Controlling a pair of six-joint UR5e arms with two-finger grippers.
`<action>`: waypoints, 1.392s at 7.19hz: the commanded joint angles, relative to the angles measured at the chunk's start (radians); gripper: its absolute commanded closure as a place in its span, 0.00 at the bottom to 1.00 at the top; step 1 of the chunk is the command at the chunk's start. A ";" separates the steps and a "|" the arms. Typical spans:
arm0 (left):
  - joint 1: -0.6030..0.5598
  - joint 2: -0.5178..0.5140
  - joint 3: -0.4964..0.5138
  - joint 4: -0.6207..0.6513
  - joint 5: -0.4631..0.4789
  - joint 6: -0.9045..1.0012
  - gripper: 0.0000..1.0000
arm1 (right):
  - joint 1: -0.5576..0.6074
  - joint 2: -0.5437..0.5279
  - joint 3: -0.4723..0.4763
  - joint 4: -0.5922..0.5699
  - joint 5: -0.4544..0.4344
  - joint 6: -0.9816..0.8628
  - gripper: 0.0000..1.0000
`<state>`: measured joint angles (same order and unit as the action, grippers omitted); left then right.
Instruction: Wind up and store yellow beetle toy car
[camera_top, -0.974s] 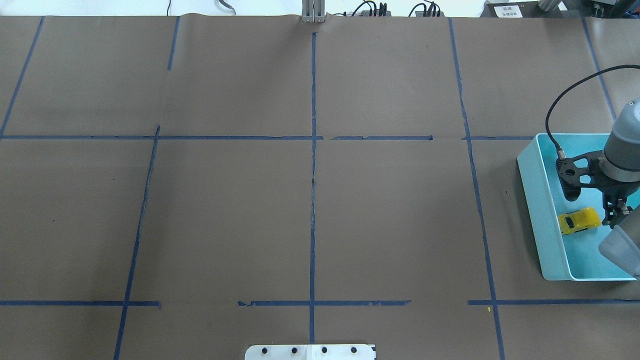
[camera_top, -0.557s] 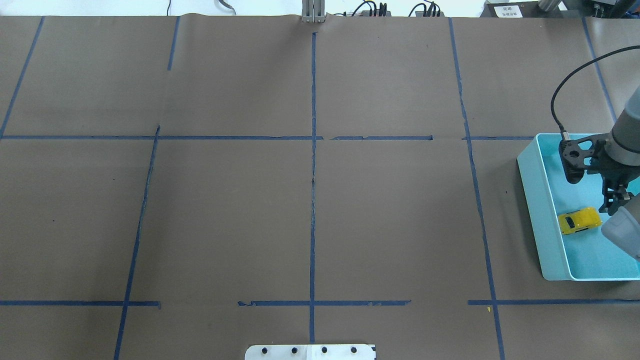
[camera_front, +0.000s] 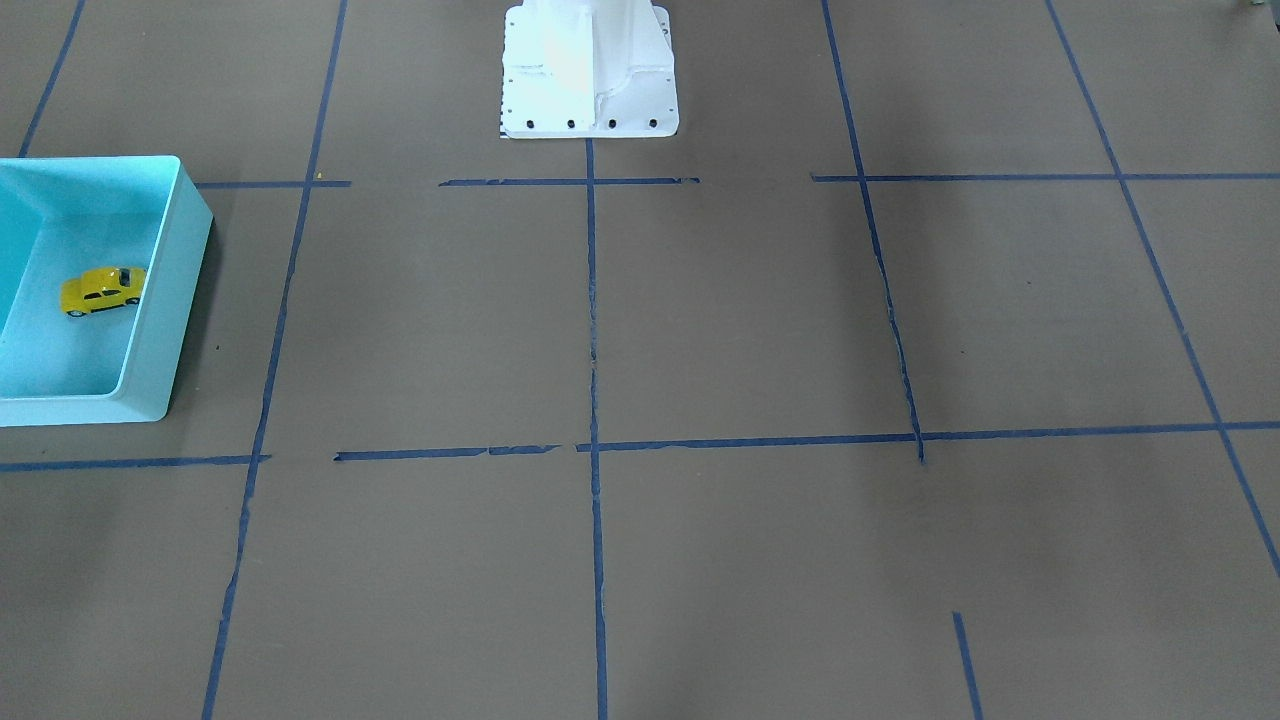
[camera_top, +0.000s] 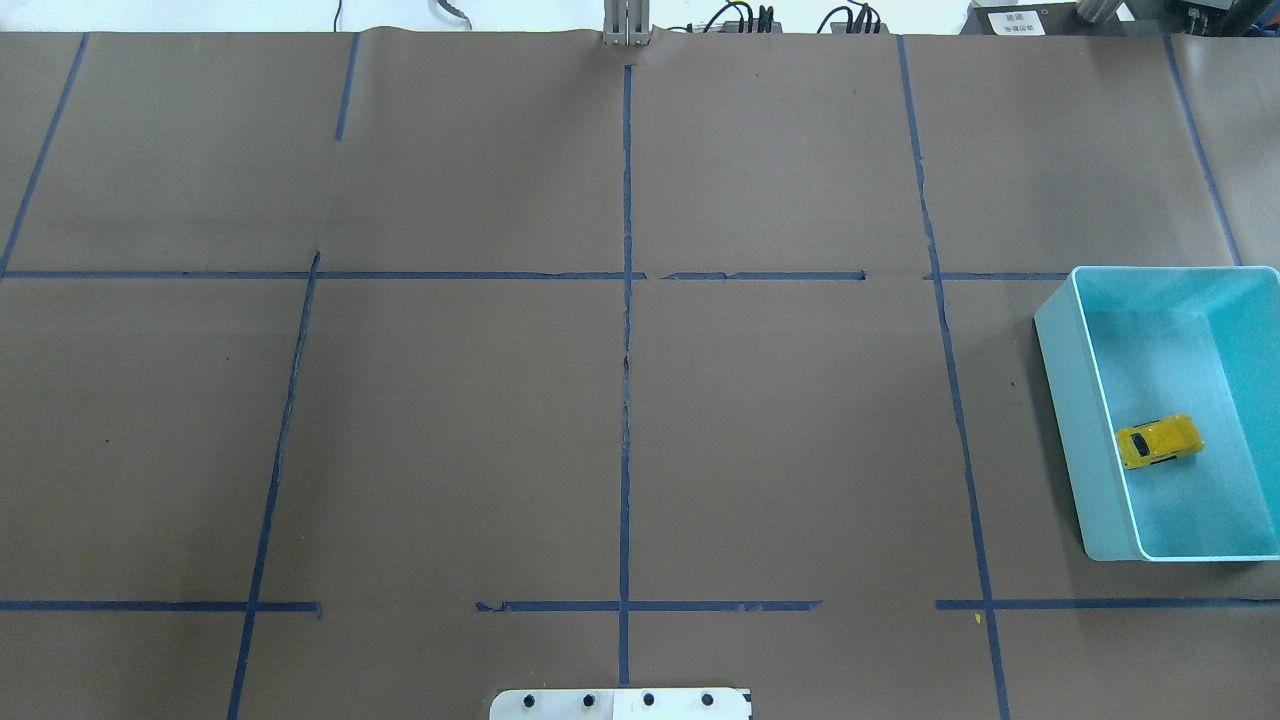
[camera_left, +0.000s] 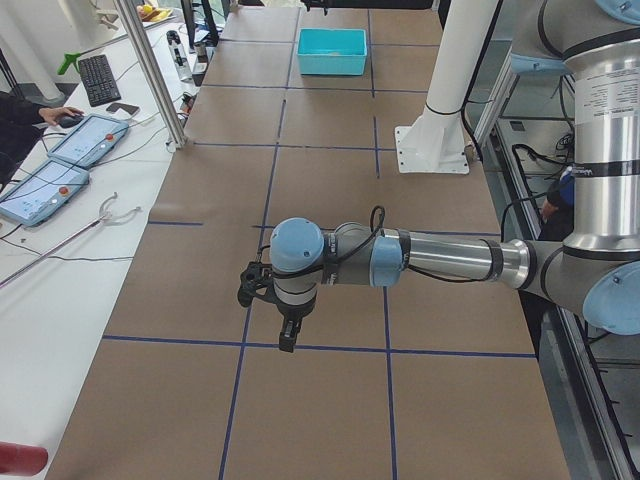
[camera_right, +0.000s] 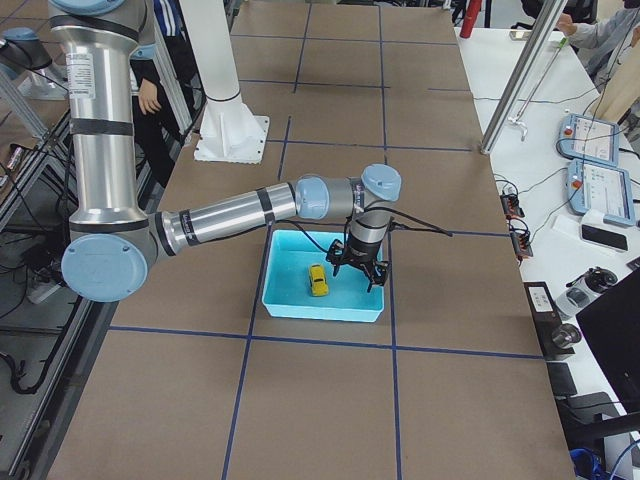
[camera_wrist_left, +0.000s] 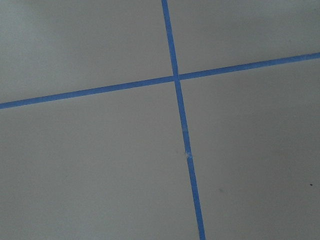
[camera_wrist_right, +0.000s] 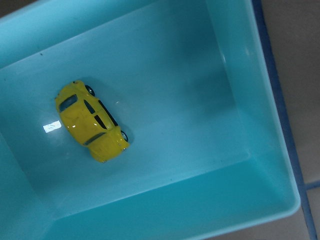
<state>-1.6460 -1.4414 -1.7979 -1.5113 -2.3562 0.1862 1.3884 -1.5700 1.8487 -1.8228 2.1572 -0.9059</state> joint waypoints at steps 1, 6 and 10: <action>0.000 -0.001 -0.001 -0.001 0.000 0.001 0.00 | 0.194 -0.047 -0.009 -0.004 0.009 0.018 0.01; 0.002 -0.005 -0.003 -0.015 0.002 -0.002 0.00 | 0.324 -0.088 -0.103 -0.004 0.107 0.914 0.01; 0.000 -0.002 -0.005 -0.010 0.008 -0.004 0.00 | 0.324 -0.085 -0.141 0.014 0.113 1.013 0.01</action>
<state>-1.6458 -1.4458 -1.8048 -1.5235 -2.3490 0.1831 1.7118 -1.6578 1.7189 -1.8145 2.2716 0.1056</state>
